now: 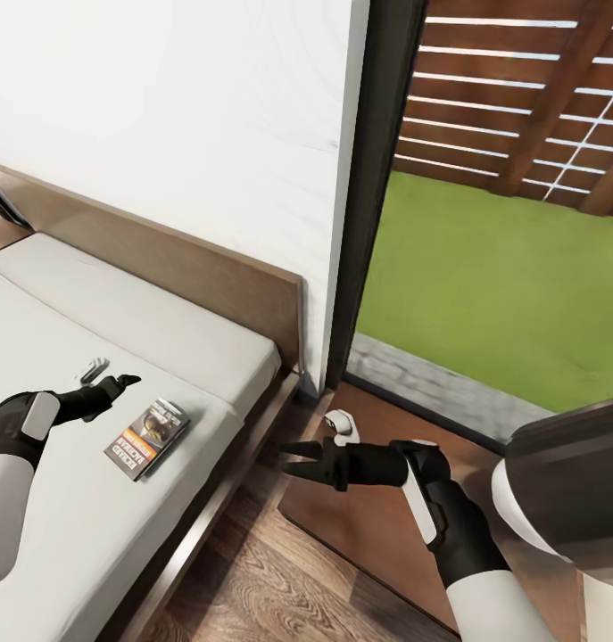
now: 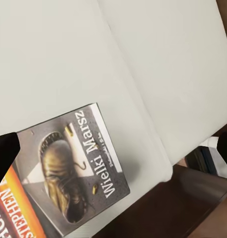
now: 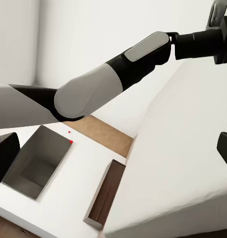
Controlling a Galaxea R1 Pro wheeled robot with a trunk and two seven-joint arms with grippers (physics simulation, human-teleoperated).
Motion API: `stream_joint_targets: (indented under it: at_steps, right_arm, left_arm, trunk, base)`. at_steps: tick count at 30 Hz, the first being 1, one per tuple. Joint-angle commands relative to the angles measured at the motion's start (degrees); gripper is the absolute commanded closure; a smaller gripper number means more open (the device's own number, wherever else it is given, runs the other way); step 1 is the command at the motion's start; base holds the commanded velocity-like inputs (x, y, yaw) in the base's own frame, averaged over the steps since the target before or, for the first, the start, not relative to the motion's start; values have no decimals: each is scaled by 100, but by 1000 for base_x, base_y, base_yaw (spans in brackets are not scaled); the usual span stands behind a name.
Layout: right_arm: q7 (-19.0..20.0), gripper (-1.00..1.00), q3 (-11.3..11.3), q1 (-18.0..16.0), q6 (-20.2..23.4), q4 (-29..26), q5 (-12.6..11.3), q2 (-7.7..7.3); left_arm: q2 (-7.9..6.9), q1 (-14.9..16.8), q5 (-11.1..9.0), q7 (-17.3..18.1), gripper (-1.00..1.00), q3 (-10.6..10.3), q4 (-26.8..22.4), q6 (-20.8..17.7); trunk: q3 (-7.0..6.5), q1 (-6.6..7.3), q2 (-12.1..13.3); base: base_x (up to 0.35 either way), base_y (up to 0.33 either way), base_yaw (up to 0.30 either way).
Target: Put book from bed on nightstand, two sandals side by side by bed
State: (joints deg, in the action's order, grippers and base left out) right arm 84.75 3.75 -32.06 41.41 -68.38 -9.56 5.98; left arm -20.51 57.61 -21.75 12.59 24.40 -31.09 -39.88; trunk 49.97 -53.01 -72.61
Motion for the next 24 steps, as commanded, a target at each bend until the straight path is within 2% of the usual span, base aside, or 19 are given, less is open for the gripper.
stream_joint_targets:
  at_steps: [1,12,21,24]
  right_arm:
    - [6,-100,3,-5,60,0,-20,0]
    - [6,-100,3,-3,60,0,-20,0]
    - [6,-100,3,-4,60,0,-20,0]
    - [6,-100,3,-7,60,0,-20,0]
  left_arm:
    - [0,4,7,19,-100,30,-2,-38]
    - [3,4,4,20,-100,30,-2,-38]
    - [3,4,7,19,-100,30,-2,-38]
    - [3,4,5,17,-100,30,-2,-38]
  trunk:
    - [22,-23,-44]
    - [220,-264,-485]
    - [220,-264,-485]
    - [273,-330,-605]
  base:
    - [0,0,0]
    - [0,0,0]
    - [0,0,0]
    - [0,0,0]
